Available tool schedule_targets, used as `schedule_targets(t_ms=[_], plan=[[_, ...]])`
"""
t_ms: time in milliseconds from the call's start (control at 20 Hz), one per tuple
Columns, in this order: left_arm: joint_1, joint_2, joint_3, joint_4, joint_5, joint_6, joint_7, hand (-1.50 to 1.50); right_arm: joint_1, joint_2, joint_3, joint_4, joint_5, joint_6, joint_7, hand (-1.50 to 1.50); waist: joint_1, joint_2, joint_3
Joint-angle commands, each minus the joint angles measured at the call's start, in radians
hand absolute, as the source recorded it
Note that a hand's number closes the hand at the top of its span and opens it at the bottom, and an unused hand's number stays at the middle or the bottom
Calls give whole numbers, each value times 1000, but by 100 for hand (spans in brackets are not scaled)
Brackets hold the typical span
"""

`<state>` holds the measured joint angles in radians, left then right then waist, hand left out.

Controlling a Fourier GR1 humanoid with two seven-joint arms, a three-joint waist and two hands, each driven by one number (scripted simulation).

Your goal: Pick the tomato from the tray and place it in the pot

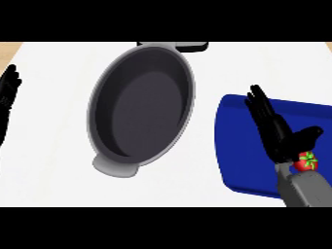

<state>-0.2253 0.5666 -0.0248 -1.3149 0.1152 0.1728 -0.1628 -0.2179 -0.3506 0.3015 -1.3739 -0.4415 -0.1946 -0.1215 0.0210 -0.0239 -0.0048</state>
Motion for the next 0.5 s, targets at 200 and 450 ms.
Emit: schedule_targets(t_ms=[200,450], plan=[[122,-9,-4,60,-56,72,142,0,48,-118,-169,-27,60,-203,53,150,-45,21,3],[158,-22,9,87,4,53,271,0,91,-213,-296,97,301,-636,23,-150,-86,19,0]])
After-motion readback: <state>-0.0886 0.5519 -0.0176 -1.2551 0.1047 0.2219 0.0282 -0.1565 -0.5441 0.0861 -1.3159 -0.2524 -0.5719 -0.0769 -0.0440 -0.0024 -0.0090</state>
